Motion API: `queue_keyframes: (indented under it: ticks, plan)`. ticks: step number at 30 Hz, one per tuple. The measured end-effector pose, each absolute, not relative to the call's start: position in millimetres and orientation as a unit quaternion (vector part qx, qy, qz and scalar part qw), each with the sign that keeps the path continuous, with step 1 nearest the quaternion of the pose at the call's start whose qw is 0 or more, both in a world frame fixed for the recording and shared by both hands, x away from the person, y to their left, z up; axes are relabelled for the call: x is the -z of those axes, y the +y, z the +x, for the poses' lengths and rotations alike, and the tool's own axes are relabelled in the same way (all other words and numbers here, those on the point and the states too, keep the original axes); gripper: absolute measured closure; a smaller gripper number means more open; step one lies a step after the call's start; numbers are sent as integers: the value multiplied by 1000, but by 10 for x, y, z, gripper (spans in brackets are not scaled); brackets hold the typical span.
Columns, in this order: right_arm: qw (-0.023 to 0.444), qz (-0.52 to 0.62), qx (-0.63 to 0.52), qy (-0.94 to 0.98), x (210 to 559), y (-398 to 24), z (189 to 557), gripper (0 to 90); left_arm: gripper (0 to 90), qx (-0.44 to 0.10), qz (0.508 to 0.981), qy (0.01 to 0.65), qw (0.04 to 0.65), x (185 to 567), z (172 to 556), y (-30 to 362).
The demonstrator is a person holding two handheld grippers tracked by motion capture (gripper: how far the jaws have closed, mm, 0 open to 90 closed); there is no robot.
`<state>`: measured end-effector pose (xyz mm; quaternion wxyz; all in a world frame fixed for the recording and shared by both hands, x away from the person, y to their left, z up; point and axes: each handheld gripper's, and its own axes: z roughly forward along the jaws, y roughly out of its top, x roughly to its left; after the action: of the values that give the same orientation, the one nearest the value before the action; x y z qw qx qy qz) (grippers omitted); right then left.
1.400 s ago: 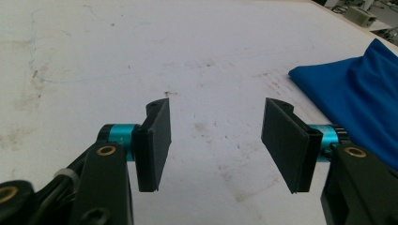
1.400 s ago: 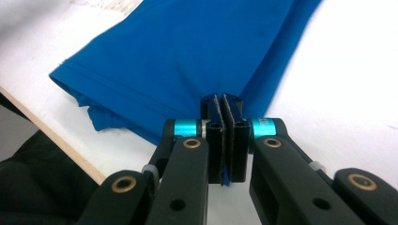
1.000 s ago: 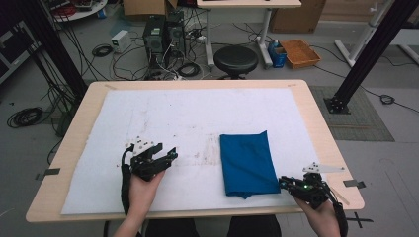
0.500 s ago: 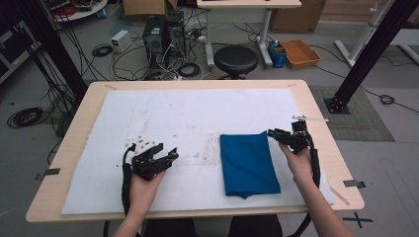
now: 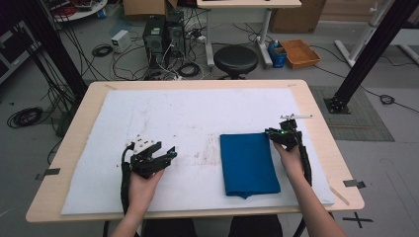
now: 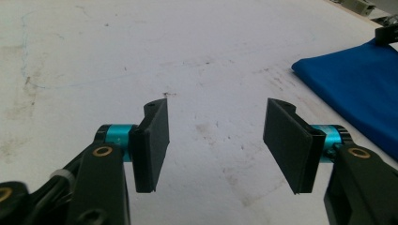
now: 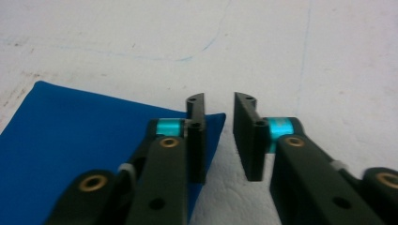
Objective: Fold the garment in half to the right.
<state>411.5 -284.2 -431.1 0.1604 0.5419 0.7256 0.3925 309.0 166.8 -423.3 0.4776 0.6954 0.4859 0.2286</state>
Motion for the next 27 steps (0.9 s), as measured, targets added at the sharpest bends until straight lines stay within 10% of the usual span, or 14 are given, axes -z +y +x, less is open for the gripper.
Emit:
queue_keyframes:
  ticks: [17,27]
  plan:
    - [199,457,-483,720,3781,-3330,3706,211,359,-241,732,400,496,3840,3480,1835]
    - [231,422,-482,733,3763,-3363,3632,213,358,-233,738,385,503,3874,3475,1865]
